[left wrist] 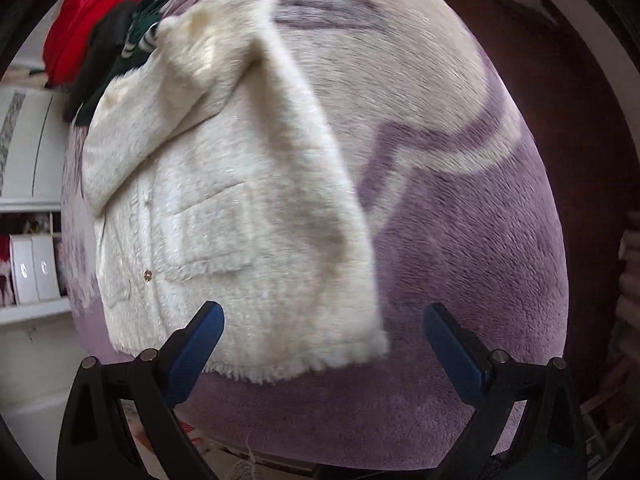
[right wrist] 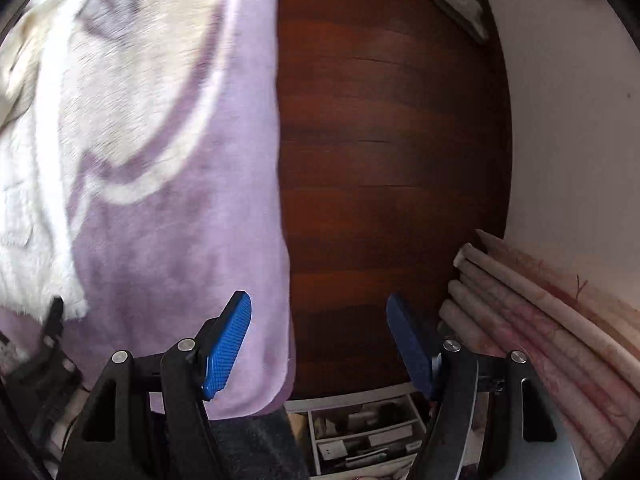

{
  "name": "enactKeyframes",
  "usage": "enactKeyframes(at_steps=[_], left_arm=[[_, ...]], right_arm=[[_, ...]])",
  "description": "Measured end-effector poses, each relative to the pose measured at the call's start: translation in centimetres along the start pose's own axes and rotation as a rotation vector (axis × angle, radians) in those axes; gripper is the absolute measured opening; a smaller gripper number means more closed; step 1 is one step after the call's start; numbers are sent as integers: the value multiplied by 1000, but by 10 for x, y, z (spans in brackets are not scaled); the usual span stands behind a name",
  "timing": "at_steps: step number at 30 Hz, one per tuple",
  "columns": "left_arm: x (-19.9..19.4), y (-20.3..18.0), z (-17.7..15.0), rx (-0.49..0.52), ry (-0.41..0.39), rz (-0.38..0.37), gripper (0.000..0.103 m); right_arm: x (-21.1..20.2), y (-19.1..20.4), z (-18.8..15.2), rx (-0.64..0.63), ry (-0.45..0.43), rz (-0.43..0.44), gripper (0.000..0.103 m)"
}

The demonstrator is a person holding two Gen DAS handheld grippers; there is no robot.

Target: Fold large clothes

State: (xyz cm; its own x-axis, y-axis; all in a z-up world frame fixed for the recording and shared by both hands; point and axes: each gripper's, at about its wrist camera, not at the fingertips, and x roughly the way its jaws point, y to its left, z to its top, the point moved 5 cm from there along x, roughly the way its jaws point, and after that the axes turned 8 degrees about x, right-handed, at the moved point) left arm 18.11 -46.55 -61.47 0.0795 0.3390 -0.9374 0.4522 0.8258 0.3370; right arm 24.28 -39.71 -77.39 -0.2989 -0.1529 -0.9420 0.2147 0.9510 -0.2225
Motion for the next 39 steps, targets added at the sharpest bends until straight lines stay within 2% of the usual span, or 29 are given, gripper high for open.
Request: enactKeyframes(at_steps=[3, 6, 8, 10, 11, 12, 14, 15, 16, 17, 18, 21, 22, 23, 24, 25, 26, 28, 31, 34, 39], left_arm=[[18, -22, 0, 39, 40, -4, 103], [38, -23, 1, 44, 82, 45, 103], [45, -13, 2, 27, 87, 89, 103], [48, 7, 4, 29, 76, 211, 103], [49, 14, 3, 25, 73, 242, 102], [49, 27, 2, 8, 67, 270, 102], [50, 45, -2, -21, 60, 280, 101], [51, 55, -5, -41, 52, 270, 92], [51, 62, -7, -52, 45, 268, 69], [51, 69, -9, -62, 36, 267, 51], [51, 74, -10, -69, 28, 259, 25], [43, 82, -10, -82, -11, 258, 20], [39, 88, -12, -91, -27, 266, 19], [32, 78, -6, -96, -34, 276, 18], [29, 83, -8, -102, -44, 285, 18], [28, 84, -8, -103, -46, 290, 18], [27, 87, -8, -99, -46, 301, 18], [26, 91, -8, -86, -54, 326, 18], [29, 92, -7, -52, -52, 360, 18], [33, 91, -7, -35, -50, 364, 18], [36, 92, -7, -31, -50, 393, 18]], right_arm=[[0, -12, 15, 22, -3, 8, 72], [-9, -13, 27, 18, -26, 14, 72], [-13, -9, 36, 4, -44, 24, 72], [-15, 1, 39, -9, -58, 43, 72], [-16, 5, 43, -18, -63, 55, 72], [-21, 12, 48, -27, -67, 78, 72], [-26, 24, 59, -37, -69, 134, 72], [-29, 31, 63, -41, -71, 160, 72], [-32, 37, 68, -48, -72, 186, 72], [-36, 45, 74, -56, -75, 211, 72], [-39, 54, 79, -65, -81, 235, 72], [-51, 80, 101, -88, -78, 361, 72], [-56, 89, 109, -89, -71, 430, 72], [-61, 102, 118, -93, -53, 542, 72], [-65, 115, 123, -94, -28, 639, 75], [-68, 128, 130, -94, -1, 728, 89], [-71, 144, 140, -93, 19, 811, 99], [-77, 176, 155, -123, 43, 941, 99], [-79, 226, 178, -146, 83, 1040, 101], [-73, 266, 192, -165, 106, 1071, 102], [-58, 312, 195, -212, 106, 966, 103]])
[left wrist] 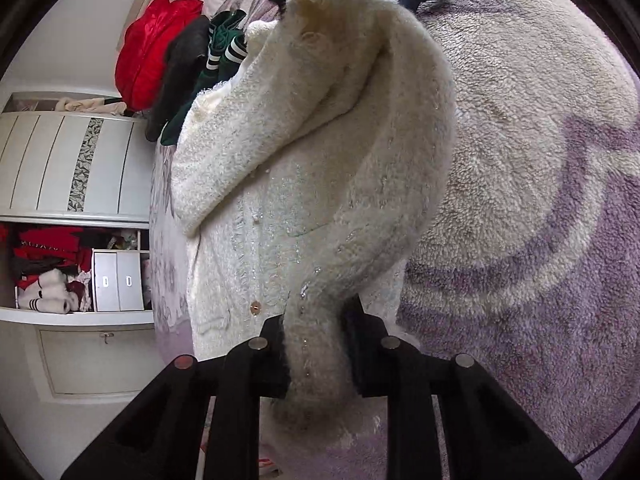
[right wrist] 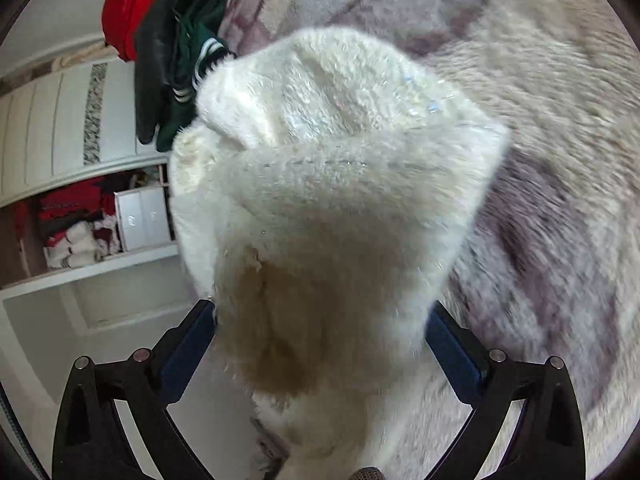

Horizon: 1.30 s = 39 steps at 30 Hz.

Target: Fold large clothes

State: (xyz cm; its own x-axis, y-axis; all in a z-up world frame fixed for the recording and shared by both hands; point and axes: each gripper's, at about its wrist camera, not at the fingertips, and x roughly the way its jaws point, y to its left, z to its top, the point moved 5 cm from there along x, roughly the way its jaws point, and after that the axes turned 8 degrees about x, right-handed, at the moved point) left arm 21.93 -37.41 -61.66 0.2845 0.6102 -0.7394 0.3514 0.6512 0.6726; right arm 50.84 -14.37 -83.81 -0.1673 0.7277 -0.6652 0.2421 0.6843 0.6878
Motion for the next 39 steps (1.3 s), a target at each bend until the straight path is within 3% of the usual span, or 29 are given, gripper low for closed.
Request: enactKeyframes(at_steps=[2, 5, 9, 10, 11, 14, 21, 27, 32, 35, 39], left_arm=[[2, 2, 0, -8, 4, -6, 18], [4, 5, -1, -18, 1, -9, 18], [2, 14, -4, -33, -11, 6, 18], [2, 19, -6, -43, -8, 5, 18], [2, 23, -7, -55, -6, 0, 18], [4, 45, -15, -111, 0, -28, 18], [11, 122, -52, -308, -7, -182, 18], [46, 208, -109, -530, 2, -379, 18], [113, 265, -162, -676, 33, -496, 18], [172, 276, -196, -791, 81, -640, 22], [246, 270, -241, -938, 160, -859, 25]], right_arm=[[13, 0, -3, -18, 24, -25, 103], [24, 4, -10, -16, 55, 46, 103], [33, -2, -12, 44, 95, 18, 99], [33, -7, -10, 74, 72, 12, 76], [31, -9, -10, 106, 62, 18, 44], [19, 4, -14, 100, 24, 28, 31], [1, 112, -47, -28, -12, -42, 28], [49, 227, -64, -125, -6, -216, 28], [147, 299, -59, -157, 12, -370, 28], [225, 324, -54, -166, 44, -483, 28], [300, 323, -50, -156, 82, -628, 30]])
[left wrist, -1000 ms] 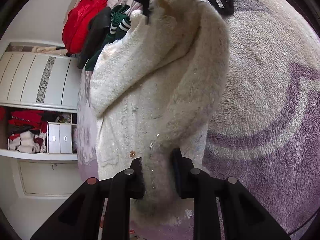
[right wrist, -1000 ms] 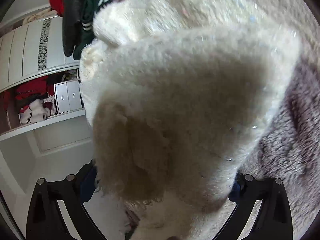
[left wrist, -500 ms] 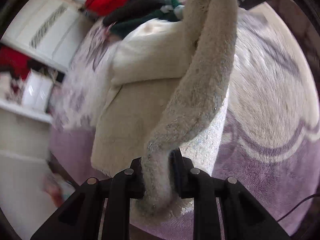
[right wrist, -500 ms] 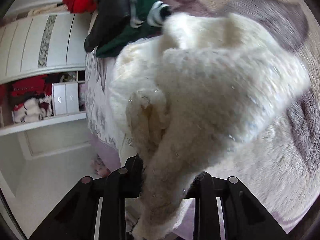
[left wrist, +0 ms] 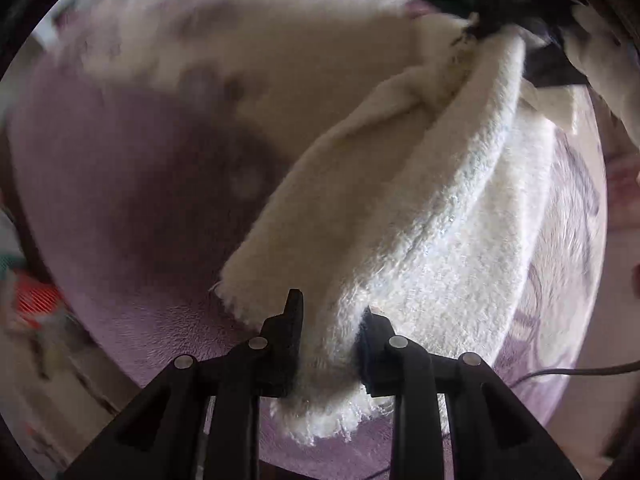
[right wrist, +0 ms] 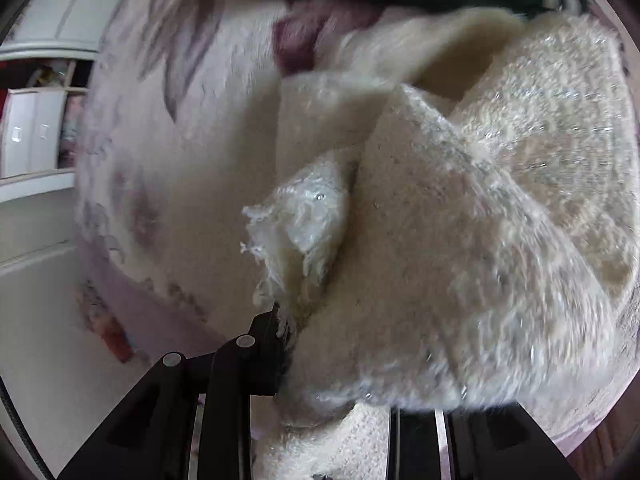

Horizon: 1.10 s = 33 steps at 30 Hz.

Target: Fold large clothes

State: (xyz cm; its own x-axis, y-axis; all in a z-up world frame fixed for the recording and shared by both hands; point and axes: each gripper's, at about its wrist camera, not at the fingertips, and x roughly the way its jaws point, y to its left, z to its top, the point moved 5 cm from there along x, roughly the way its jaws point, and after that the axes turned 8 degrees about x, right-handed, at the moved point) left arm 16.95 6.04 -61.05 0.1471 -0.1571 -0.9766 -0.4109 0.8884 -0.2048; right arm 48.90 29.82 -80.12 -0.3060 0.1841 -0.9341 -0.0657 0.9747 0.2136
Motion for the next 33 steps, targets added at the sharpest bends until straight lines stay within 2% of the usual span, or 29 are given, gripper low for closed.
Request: enactKeyframes(at_steps=[3, 4, 5, 7, 9, 12, 14, 15, 17, 20, 21, 22, 23, 26, 27, 28, 29, 30, 31, 33], left_arm=[[10, 36, 4, -58, 34, -81, 37], [8, 50, 5, -76, 31, -91, 38], [4, 62, 4, -89, 24, -91, 38], [-1, 83, -1, -115, 30, -145, 48], [-5, 100, -7, -179, 55, -235, 51], [-7, 100, -4, -214, 76, -329, 51], [-9, 93, 5, -207, 63, -397, 51], [-7, 90, 9, -199, 65, -407, 54], [4, 81, 18, -156, 80, -391, 55], [25, 66, 26, -96, 91, -289, 52], [28, 67, 28, -85, 85, -268, 36], [30, 64, 28, -64, 68, -237, 28], [29, 63, 28, -46, 48, -214, 26], [26, 64, 23, -37, 15, -219, 22], [26, 65, 21, -39, 12, -222, 21], [22, 69, 15, -39, 9, -222, 21], [20, 72, 10, -38, 9, -214, 20], [18, 74, 6, -38, 10, -211, 20], [14, 74, 2, -39, 12, -207, 19], [4, 77, -13, -31, 28, -208, 19]], right_arm=[[19, 7, 4, 54, 18, -25, 42], [20, 10, 4, 62, 32, -4, 55], [20, 14, 5, 62, 46, 35, 74], [14, 14, 1, 52, 80, 116, 87], [1, 8, -8, 44, 90, 184, 87], [-28, -14, -27, 60, 56, 302, 87], [-48, -44, -46, 62, -12, 302, 87], [-52, -52, -51, 67, -42, 277, 87], [-52, -86, -75, 100, -81, 210, 87], [-23, -136, -117, 191, -34, 175, 87], [-6, -151, -131, 221, -3, 176, 87], [12, -164, -145, 241, 29, 168, 87], [31, -174, -158, 255, 57, 174, 87], [75, -188, -184, 296, 121, 245, 87], [88, -187, -192, 307, 138, 308, 85], [95, -186, -197, 316, 130, 360, 74], [98, -183, -201, 322, 110, 407, 49], [97, -180, -204, 319, 87, 428, 41], [93, -179, -207, 322, 69, 444, 26], [82, -181, -214, 348, 54, 480, 22]])
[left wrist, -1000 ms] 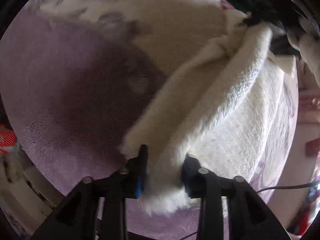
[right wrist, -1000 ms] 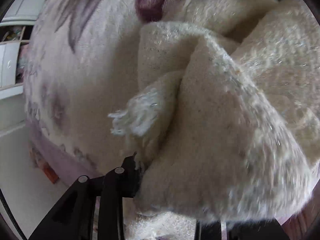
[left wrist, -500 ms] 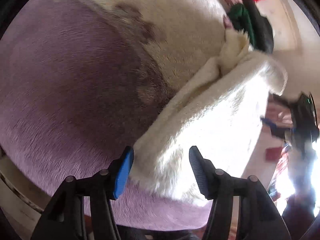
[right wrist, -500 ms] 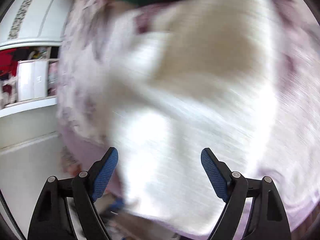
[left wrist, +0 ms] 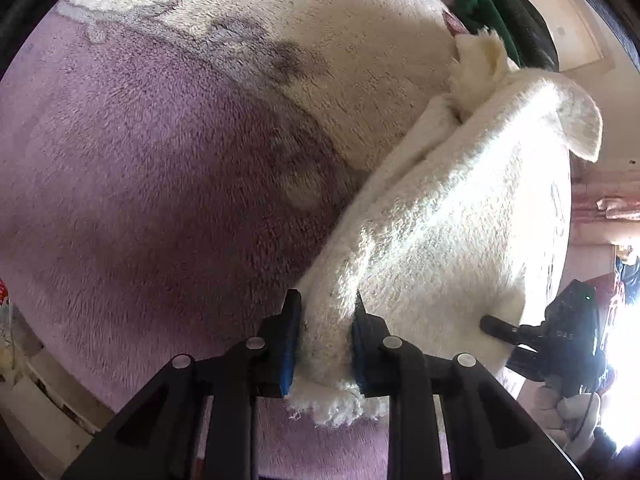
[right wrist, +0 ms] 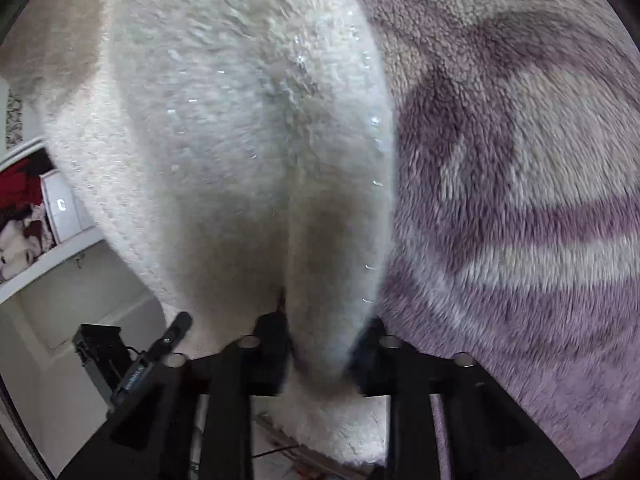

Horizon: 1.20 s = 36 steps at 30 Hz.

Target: Fold large clothes

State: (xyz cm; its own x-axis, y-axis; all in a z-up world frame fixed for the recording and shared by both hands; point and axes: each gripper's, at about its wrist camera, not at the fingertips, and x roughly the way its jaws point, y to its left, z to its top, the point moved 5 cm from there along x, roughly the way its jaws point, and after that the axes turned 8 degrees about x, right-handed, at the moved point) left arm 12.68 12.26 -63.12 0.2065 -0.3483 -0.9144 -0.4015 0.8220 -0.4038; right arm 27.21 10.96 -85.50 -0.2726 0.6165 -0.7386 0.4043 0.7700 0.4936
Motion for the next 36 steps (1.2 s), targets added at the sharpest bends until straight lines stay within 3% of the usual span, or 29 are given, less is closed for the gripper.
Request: enactKeyframes(at_steps=[3, 5, 9, 11, 12, 13, 17, 19, 21, 22, 24, 27, 29, 33, 34, 35, 36], left_arm=[[-4, 5, -28, 37, 80, 60, 20], [-11, 4, -36, 28, 122, 101, 25], [-57, -5, -27, 45, 56, 185, 27], [-72, -6, -18, 75, 25, 233, 50], [-78, -6, -11, 94, 4, 254, 78], [-82, -6, -5, 105, -12, 271, 93], [-82, -1, 34, 126, -50, 310, 93], [-74, -3, 61, 121, -59, 283, 93], [-63, -14, 87, 115, -46, 241, 93], [-60, -15, 101, 103, -37, 189, 93], [-60, -29, 120, 91, -42, 133, 93], [-54, -54, 159, 137, -45, 64, 93], [-50, -75, 181, 168, -52, 27, 93], [-25, -136, 228, 304, -72, -50, 92], [-12, -146, 237, 334, -65, -47, 87], [-1, -153, 244, 361, -63, -47, 74], [8, -158, 248, 387, -59, -49, 30]], right_arm=[[-13, -17, -8, -13, 31, -52, 23], [-26, -26, 0, 14, 43, -127, 32], [-83, 3, 30, -45, -79, -121, 36], [-108, 27, 48, -102, -160, -119, 53], [-117, 40, 59, -115, -190, -102, 53], [-123, 50, 71, -115, -209, -89, 53], [-123, 123, 124, -156, -273, -37, 53], [-119, 168, 147, -200, -309, -28, 53], [-110, 231, 166, -287, -314, 81, 53], [-103, 260, 172, -329, -288, 164, 53], [-85, 293, 183, -318, -226, 202, 54], [-85, 286, 188, -189, -230, 262, 54], [-98, 260, 182, -111, -252, 323, 54], [-129, 182, 159, 2, -371, 234, 63], [-139, 154, 149, 31, -386, 197, 63], [-141, 128, 137, 74, -396, 158, 63], [-146, 108, 128, 103, -399, 134, 63]])
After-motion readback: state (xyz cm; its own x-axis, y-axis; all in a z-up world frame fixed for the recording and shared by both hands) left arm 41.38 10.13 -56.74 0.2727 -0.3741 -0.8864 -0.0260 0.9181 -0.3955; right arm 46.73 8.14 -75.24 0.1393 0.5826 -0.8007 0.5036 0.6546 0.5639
